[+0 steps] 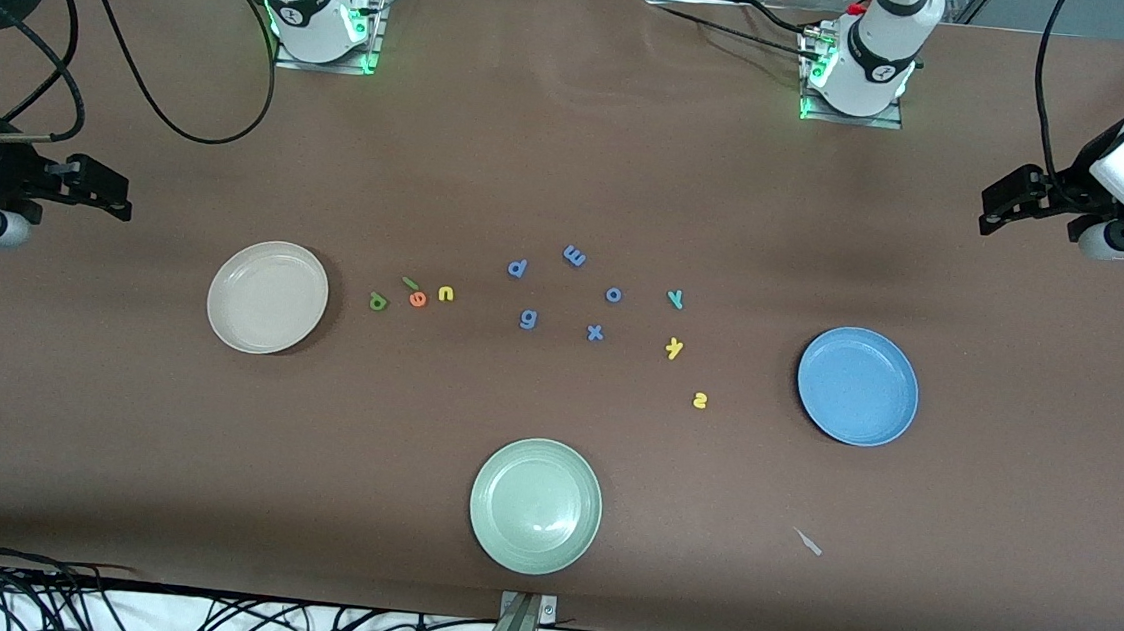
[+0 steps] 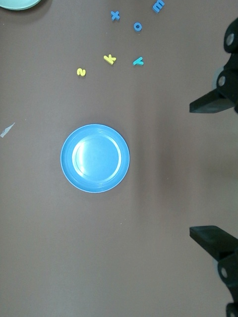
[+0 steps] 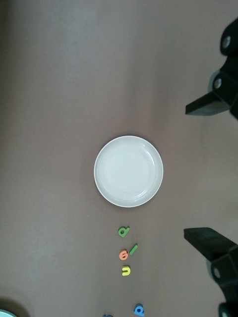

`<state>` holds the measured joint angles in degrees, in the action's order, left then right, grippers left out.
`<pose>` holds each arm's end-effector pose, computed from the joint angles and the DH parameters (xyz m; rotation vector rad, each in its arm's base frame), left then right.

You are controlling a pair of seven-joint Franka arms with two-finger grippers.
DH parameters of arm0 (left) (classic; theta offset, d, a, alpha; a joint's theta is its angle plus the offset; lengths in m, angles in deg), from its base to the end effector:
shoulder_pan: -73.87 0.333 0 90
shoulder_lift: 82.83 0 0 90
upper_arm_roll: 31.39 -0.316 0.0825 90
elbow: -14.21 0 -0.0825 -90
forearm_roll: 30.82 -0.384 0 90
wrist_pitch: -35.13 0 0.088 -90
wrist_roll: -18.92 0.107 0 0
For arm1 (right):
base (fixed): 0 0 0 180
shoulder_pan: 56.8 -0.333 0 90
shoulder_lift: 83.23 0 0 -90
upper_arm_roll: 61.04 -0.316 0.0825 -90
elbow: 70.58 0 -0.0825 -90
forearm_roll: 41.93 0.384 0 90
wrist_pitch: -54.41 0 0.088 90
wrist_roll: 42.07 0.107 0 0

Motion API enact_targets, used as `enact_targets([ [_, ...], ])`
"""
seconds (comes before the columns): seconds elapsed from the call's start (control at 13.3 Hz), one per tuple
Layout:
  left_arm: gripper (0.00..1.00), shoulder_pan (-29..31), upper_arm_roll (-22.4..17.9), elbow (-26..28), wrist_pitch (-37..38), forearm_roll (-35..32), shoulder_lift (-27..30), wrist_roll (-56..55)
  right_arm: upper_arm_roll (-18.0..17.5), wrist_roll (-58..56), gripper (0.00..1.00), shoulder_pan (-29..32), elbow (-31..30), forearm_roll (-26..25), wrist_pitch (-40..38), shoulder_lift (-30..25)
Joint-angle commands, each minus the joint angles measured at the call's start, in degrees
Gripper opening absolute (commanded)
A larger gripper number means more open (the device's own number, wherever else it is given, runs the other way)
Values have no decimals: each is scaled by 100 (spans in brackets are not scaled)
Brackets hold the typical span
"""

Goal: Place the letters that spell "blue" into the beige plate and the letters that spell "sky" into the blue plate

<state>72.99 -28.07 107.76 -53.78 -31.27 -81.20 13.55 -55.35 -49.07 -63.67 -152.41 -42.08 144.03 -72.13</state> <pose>0.5409 -0.0393 0.6093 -3.1265 -0.0319 0.0807 0.6107 0.0181 0.5786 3.1133 0.2247 -0.0903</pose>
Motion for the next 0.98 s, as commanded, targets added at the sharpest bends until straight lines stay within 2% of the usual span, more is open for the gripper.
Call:
enact_targets([
  [0.0, 100, -26, -25, -205, 138, 90, -101, 115, -24, 58, 100, 19, 54, 68, -94, -55],
  [0.91, 100, -26, -25, -205, 138, 90, -92, 115, -7, 24, 100, 19, 62, 51, -103, -55],
])
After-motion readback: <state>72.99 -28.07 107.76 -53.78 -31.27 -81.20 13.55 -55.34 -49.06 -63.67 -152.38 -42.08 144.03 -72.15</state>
